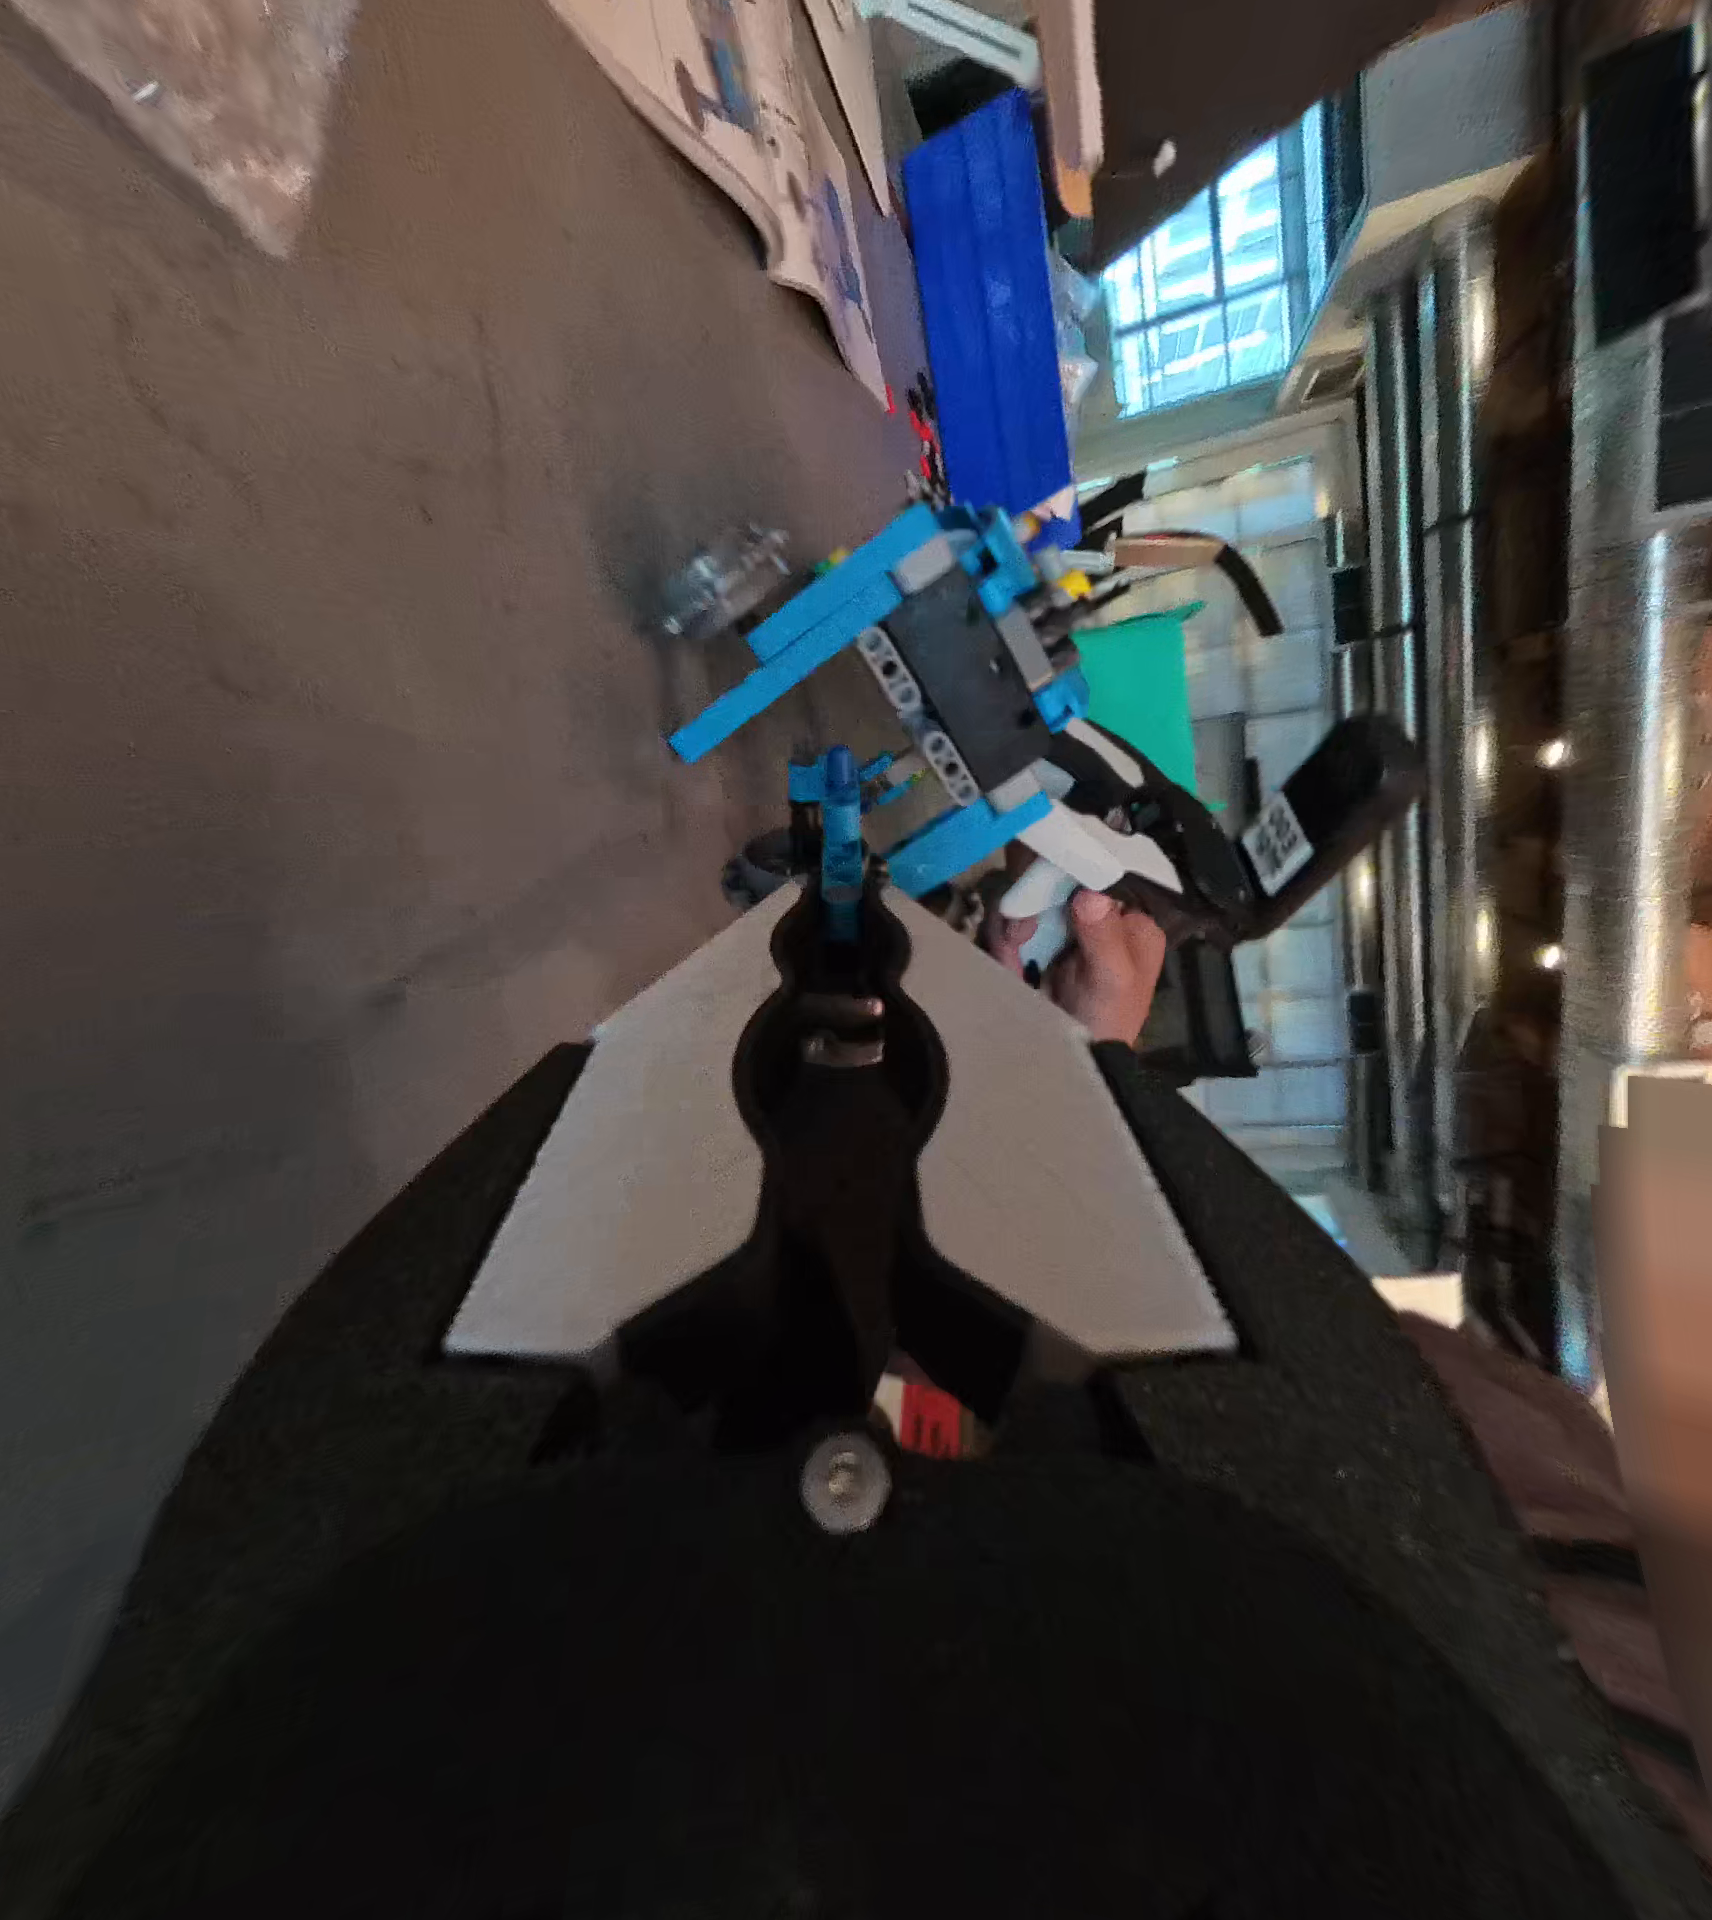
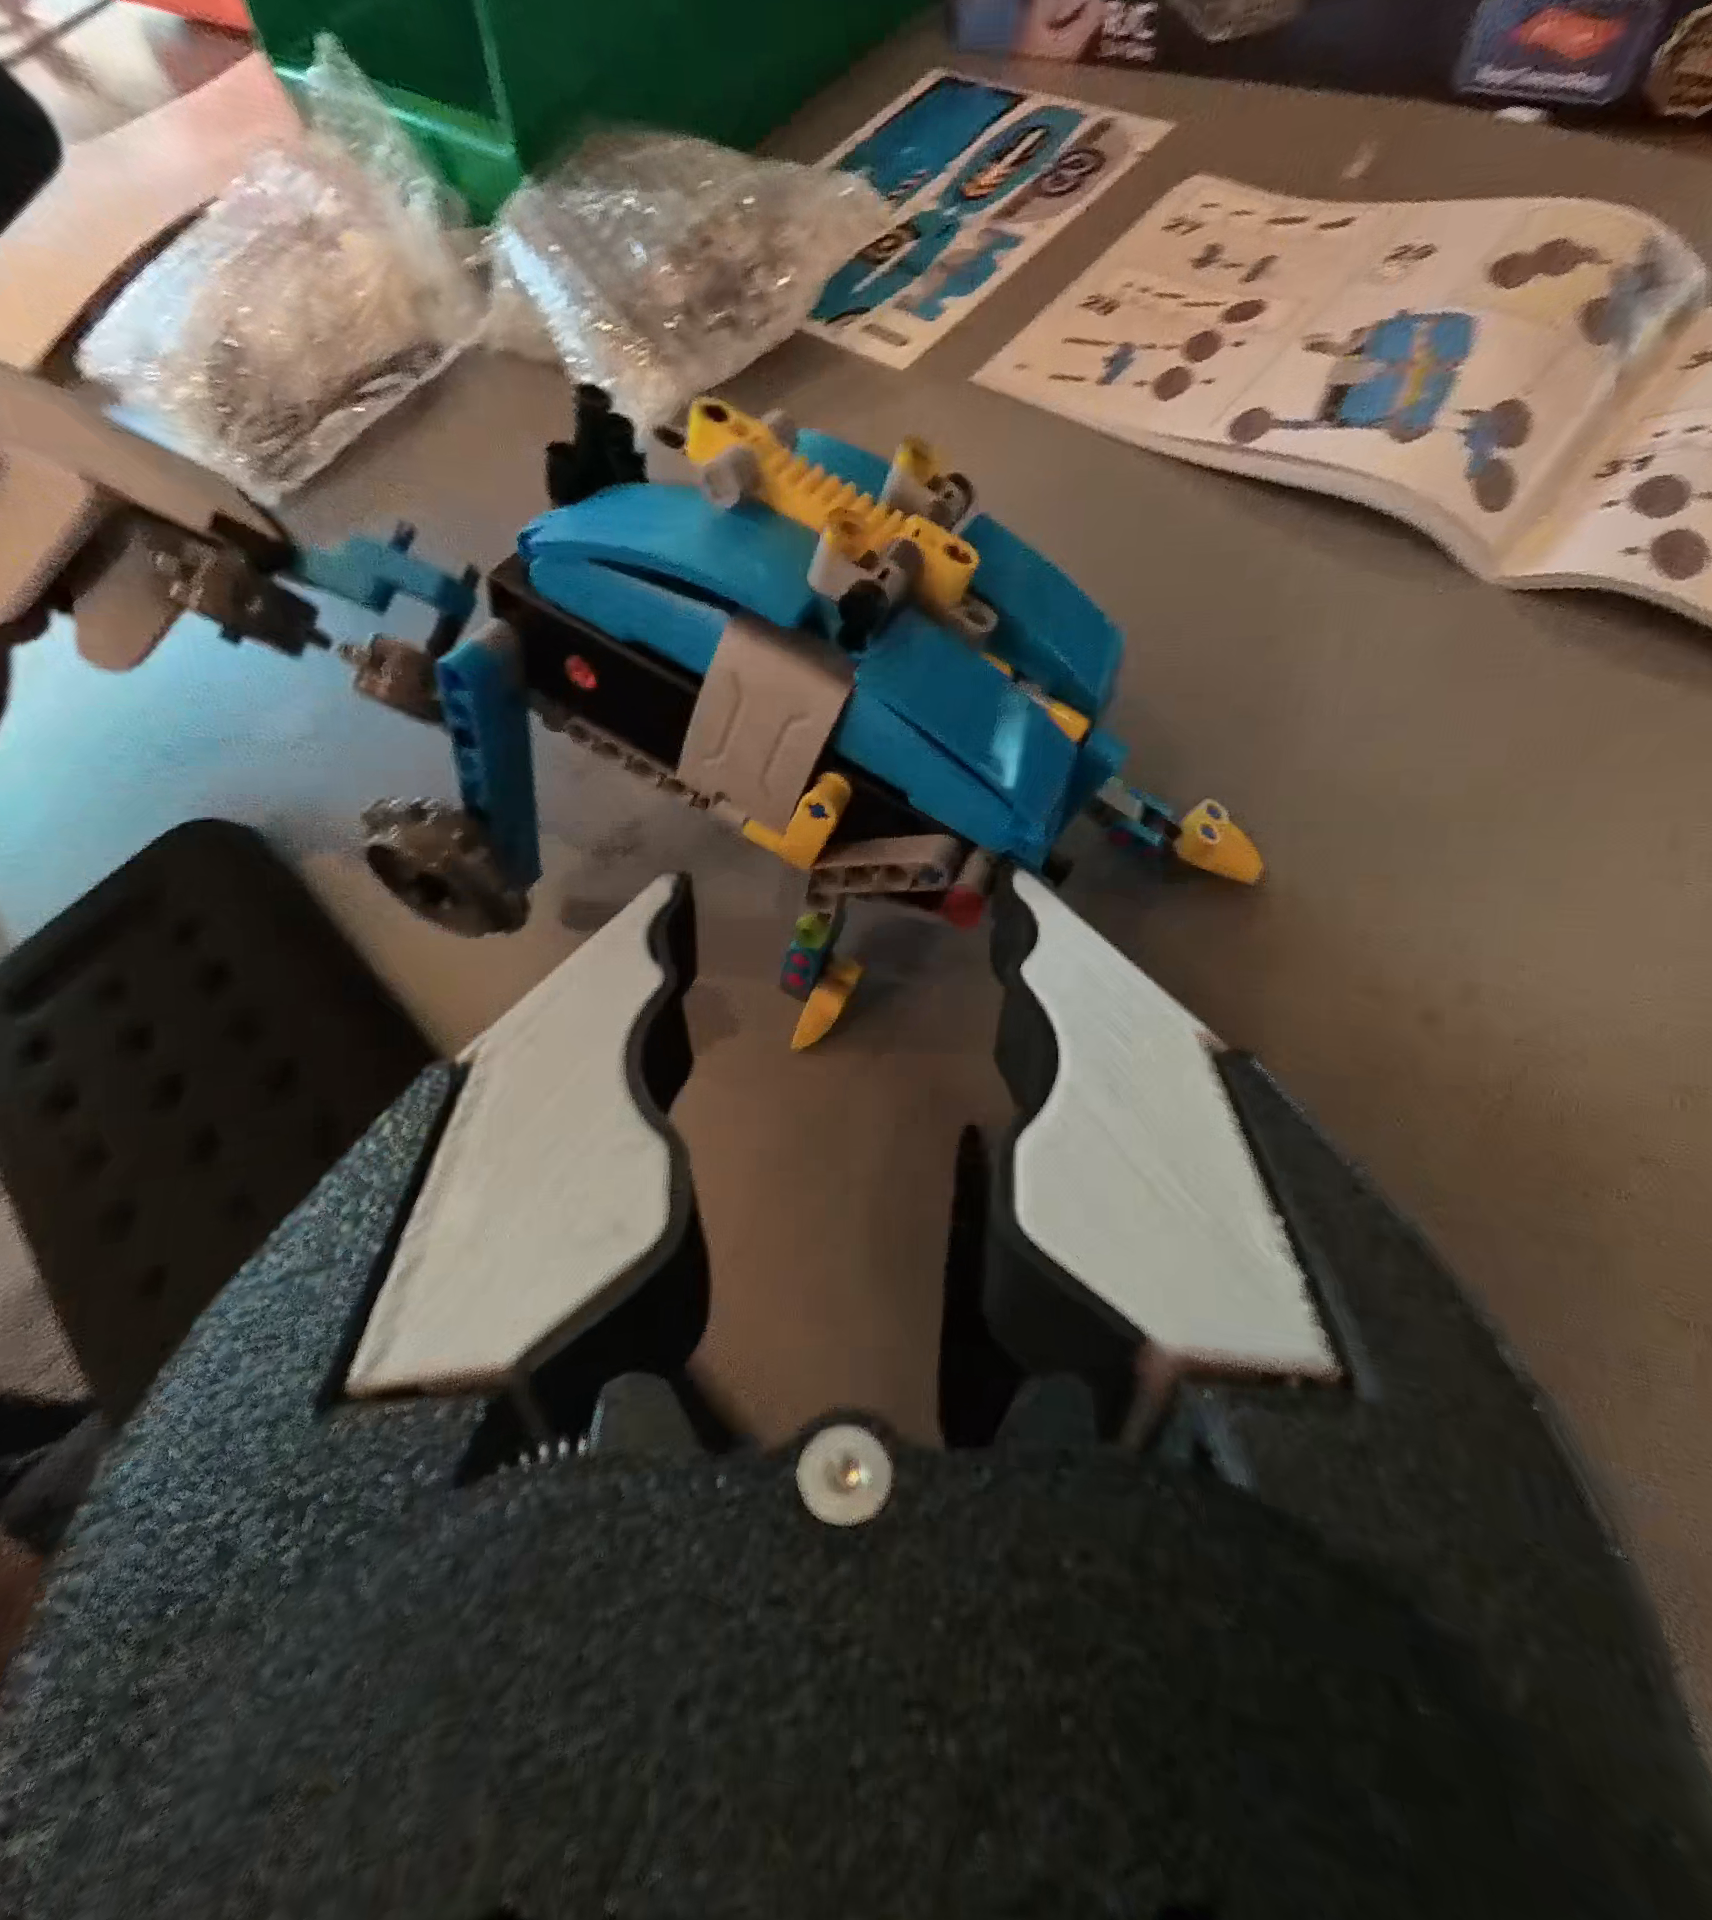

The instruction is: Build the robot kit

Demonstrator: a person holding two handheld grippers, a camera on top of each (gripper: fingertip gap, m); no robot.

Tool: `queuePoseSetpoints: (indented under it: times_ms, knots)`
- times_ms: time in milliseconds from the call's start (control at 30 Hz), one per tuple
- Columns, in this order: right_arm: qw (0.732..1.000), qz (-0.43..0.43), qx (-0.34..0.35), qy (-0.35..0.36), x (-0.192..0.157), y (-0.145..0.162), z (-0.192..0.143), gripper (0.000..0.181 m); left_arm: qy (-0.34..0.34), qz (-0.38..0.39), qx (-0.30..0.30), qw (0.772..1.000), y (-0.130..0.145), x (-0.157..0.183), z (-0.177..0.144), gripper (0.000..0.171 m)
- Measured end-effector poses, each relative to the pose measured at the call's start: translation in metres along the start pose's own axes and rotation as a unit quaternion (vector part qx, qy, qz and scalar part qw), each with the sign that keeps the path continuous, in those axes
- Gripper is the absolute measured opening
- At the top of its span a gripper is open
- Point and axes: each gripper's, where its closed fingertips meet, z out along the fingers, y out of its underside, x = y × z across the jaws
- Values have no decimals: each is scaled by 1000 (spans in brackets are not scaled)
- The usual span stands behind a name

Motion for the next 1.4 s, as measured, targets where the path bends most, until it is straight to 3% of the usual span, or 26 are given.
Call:
queuePoseSetpoints:
  times_ms: [200, 300, 500, 567, 633, 800, 1033, 1100, 1200, 1267, 1400]
  knots:
    - [997, -41, -5, 65, 33, -9, 10, 52, -43, -9, -8, 999, 9, -32, 24, 14]
    - [997, -43, -10, 61, 56, -18, 16, 53, -82, 20, -27, 996, 15, -37, 32, 27]
    - [994, -93, -5, 48, 93, -30, 26, 52, -108, 89, -5, 990, 10, -37, 37, 34]
    - [997, -67, 21, 10, 89, -30, 22, 56, -132, 130, 22, 982, 1, -36, 30, 50]
    - [999, -23, 33, -27, 79, -30, 16, 66, -142, 166, 54, 974, -12, -34, 21, 55]
    - [998, 14, 48, 33, 72, -26, 11, 61, -116, 196, 110, 967, -31, -23, 16, 57]
    - [996, 21, 51, 71, 72, -22, 1, 57, -121, 240, 83, 960, -24, -17, 39, 57]
    - [997, 32, 37, 51, 63, -14, -2, 47, -121, 257, 80, 956, -22, -13, 42, 55]
    - [996, 43, 68, -41, 11, -21, -3, 39, -105, 266, 103, 953, -25, -5, 37, 55]
    - [996, 34, 61, -57, -13, -25, 11, 44, -84, 258, 115, 956, -27, -1, 33, 55]
    - [998, 31, 50, -25, -7, -37, 38, 40, -64, 271, 123, 953, -27, 7, 31, 54]
